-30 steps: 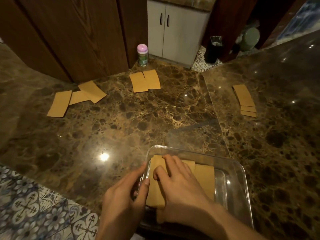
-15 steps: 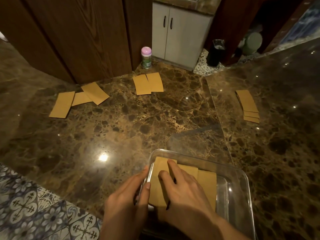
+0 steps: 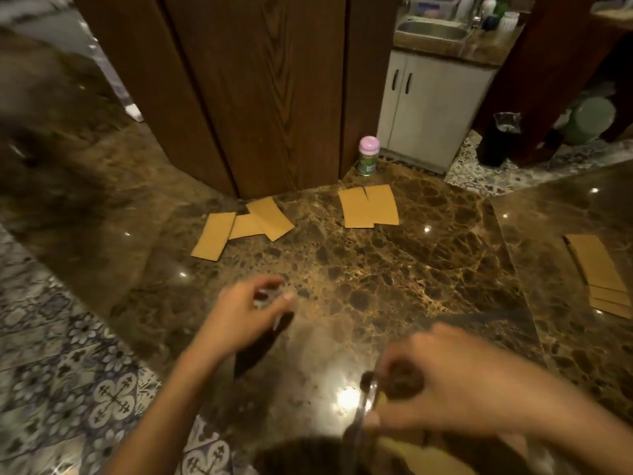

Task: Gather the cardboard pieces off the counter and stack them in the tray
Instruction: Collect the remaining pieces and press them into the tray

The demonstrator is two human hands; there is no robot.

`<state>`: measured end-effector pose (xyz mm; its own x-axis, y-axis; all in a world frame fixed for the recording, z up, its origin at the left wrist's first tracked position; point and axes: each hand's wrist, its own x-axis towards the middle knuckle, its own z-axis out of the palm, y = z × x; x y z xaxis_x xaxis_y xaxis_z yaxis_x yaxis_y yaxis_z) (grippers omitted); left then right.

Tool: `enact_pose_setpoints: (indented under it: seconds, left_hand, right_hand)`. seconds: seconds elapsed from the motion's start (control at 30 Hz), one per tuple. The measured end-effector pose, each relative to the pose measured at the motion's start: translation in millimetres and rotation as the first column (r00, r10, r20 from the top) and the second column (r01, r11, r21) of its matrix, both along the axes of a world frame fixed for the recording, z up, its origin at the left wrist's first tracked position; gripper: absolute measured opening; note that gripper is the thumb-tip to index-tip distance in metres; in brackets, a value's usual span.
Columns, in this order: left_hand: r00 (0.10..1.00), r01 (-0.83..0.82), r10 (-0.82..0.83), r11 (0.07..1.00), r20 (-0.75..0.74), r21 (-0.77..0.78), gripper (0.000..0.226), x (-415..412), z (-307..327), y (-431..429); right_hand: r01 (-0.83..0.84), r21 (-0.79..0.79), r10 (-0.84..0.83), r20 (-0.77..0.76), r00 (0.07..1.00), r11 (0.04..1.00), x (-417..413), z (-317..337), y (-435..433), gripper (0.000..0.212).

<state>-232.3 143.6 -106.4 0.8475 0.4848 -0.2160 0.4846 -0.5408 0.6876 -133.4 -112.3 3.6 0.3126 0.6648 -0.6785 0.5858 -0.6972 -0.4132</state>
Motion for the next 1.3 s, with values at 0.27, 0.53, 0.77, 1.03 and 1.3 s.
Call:
enact_pose_setpoints:
  seconds: [0.27, 0.53, 0.77, 1.03, 1.3]
  left_hand:
    - [0.873, -0.259, 0.339, 0.931, -0.351, 0.256, 0.138, 103, -20, 160]
    - [0.766, -0.295, 0.380, 0.924, -0.518, 0.242, 0.145, 166, -43, 109]
    - [0.877, -0.291, 0.353, 0.930, -0.325, 0.225, 0.104, 170, -39, 93]
    - [0.989, -0.140, 0.140, 0.990, 0.042, -0.009, 0.075, 173, -32, 42]
    - [0.869, -0.174, 0.424, 0.746, 0.257, -0.643, 0.068, 156, -11, 10]
  right_hand:
    - [0.571, 0.148, -0.589, 0.249, 0.769, 0.808, 183, -87, 113, 0.102]
    - [0.778, 0.063, -0.741, 0.361, 0.567, 0.626, 215, -140, 190, 0.143]
    - [0.702, 0.291, -0.748, 0.408, 0.524, 0.650, 212, -147, 183, 0.104]
    - [0.788, 0.395, -0.845, -0.050, 0.532, 0.473, 199, -153, 165, 0.050]
    - [0.985, 0.159, -0.491, -0.865, 0.105, -0.070, 181, -129, 78, 0.027]
